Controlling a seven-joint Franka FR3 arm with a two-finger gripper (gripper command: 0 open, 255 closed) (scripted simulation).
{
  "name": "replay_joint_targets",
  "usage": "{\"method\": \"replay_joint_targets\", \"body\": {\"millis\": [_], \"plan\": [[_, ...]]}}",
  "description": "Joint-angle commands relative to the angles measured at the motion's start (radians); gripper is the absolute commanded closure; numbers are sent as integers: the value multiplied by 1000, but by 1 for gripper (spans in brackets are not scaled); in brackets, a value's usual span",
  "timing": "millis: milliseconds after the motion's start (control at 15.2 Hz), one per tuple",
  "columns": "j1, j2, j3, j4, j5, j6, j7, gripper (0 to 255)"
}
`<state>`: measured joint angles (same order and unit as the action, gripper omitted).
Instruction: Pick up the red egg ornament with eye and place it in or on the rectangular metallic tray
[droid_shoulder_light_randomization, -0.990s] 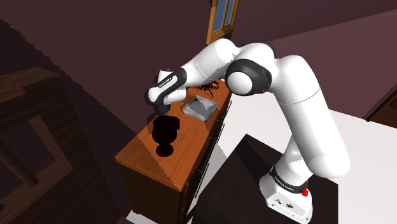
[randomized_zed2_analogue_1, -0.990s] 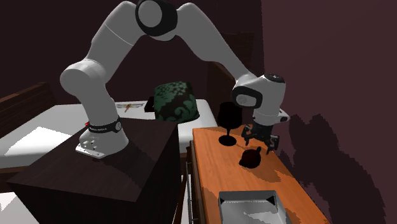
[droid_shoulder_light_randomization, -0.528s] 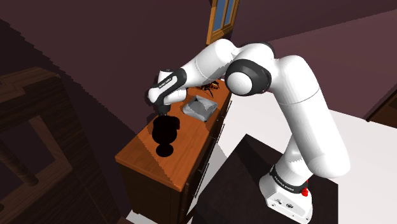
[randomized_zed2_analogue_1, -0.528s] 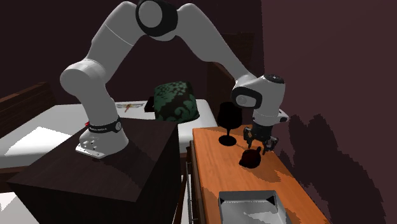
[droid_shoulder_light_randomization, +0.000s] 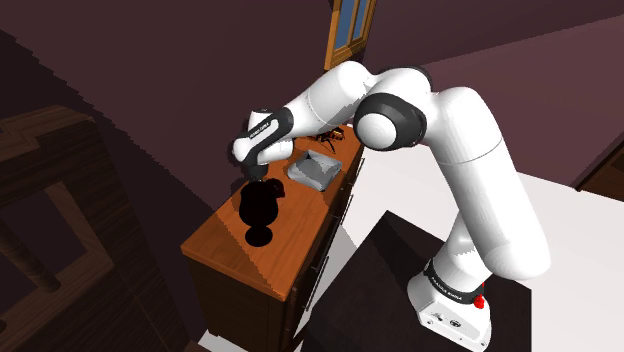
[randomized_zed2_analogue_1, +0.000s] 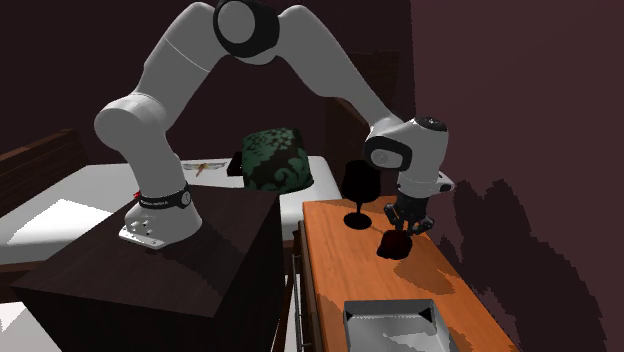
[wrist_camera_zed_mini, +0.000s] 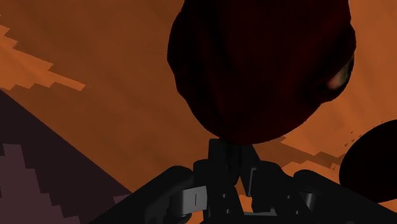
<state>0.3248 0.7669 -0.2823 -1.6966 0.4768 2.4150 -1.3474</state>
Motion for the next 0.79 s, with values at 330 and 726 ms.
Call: {"method": "replay_joint_targets", "body": {"millis": [330, 726], "plan": [[12, -50, -17, -14, -19, -37, 15, 255], [26, -107, -37, -22, -43, -84, 34, 255]]}}
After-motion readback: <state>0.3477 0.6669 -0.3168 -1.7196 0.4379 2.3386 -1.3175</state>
